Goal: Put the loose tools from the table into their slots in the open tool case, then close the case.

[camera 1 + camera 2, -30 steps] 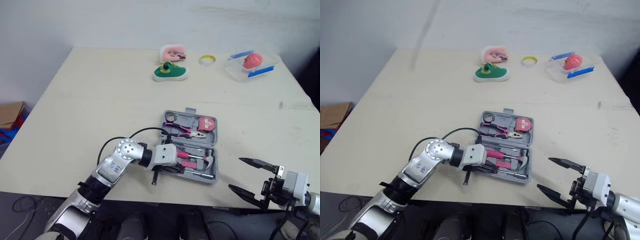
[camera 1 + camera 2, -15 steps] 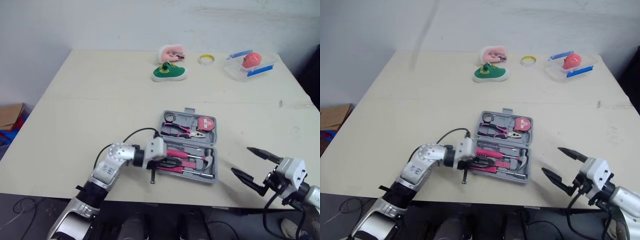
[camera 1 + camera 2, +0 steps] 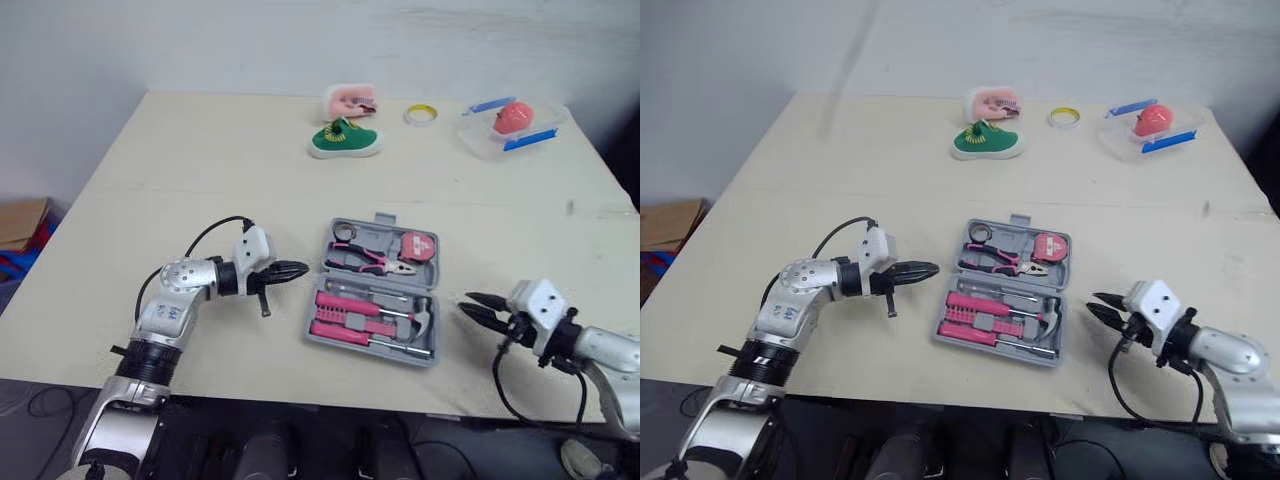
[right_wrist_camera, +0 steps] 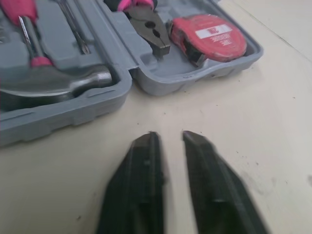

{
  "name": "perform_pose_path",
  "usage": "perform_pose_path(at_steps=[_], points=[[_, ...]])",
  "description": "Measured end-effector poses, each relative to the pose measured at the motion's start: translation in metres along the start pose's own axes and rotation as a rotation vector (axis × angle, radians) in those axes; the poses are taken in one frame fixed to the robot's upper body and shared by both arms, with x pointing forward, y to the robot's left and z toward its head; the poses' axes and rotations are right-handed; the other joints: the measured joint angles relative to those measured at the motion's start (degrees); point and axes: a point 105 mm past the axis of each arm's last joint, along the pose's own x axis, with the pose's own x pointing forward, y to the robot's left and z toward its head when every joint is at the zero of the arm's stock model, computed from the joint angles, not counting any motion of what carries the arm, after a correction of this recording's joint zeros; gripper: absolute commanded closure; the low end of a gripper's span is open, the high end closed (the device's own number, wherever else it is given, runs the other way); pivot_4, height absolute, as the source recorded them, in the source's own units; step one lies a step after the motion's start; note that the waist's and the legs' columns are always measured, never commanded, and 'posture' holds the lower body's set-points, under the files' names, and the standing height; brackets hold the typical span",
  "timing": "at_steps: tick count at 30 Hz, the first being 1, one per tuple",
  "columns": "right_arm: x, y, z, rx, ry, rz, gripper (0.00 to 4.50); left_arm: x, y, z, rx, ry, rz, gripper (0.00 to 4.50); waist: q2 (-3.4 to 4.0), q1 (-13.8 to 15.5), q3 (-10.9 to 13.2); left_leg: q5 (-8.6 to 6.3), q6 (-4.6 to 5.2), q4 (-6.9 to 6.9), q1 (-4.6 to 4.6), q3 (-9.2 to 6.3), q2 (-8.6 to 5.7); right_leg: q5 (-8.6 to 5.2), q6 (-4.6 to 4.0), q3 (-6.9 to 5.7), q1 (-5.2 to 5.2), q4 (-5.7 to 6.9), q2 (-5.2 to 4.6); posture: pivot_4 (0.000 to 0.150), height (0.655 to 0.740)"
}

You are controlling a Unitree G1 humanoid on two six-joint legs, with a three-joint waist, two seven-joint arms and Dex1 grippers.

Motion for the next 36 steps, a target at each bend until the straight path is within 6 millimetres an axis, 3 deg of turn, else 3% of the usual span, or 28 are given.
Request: perform_pose_path(at_steps=[8, 14, 21, 27, 36], points=[[0.029, 0.003, 0.000, 0.016, 0.012, 0.039, 4.44, 0.028, 0.002, -0.013, -0.041, 0.045, 0.026, 4.50, -0.08, -0.2, 0.0, 0.02, 0.04, 0.12, -0.14, 0.06, -0.04, 0.03, 0.06, -0.08, -0.01, -0.06, 0.04, 0.150, 0.7400], [0.040, 0.003, 0.003, 0.008, 0.009, 0.050, 4.44, 0.035, -0.002, -0.015, -0.050, 0.063, 0.009, 4.50, -0.12, -0.6, 0.1, 0.06, 0.00, 0.13, -0.06, 0.03, -0.01, 0.05, 0.11, -0.03, 0.00, 0.08, 0.03, 0.150, 0.7400], [0.048, 0.005, 0.006, 0.014, -0.008, 0.054, 4.44, 0.031, -0.004, -0.018, -0.063, 0.079, -0.001, 4.50, -0.12, -1.5, 0.1, 0.08, -0.04, 0.10, -0.03, 0.02, -0.01, 0.05, 0.10, -0.03, 0.01, 0.09, 0.03, 0.150, 0.7400], [0.053, 0.013, 0.010, 0.020, -0.007, 0.090, 4.44, 0.015, -0.019, -0.021, -0.067, 0.096, -0.046, 4.50, -0.12, -2.1, 0.1, 0.08, -0.08, 0.03, 0.00, 0.03, 0.04, 0.03, 0.07, 0.00, 0.01, 0.08, 0.07, 0.150, 0.7400], [0.048, 0.040, 0.016, 0.035, 0.011, 0.197, 4.44, -0.005, -0.035, -0.026, -0.114, 0.121, -0.015, 4.50, -0.12, -1.7, 0.1, 0.03, -0.13, -0.03, 0.04, 0.00, 0.07, 0.00, 0.02, 0.02, 0.01, 0.05, 0.05, 0.150, 0.7400]])
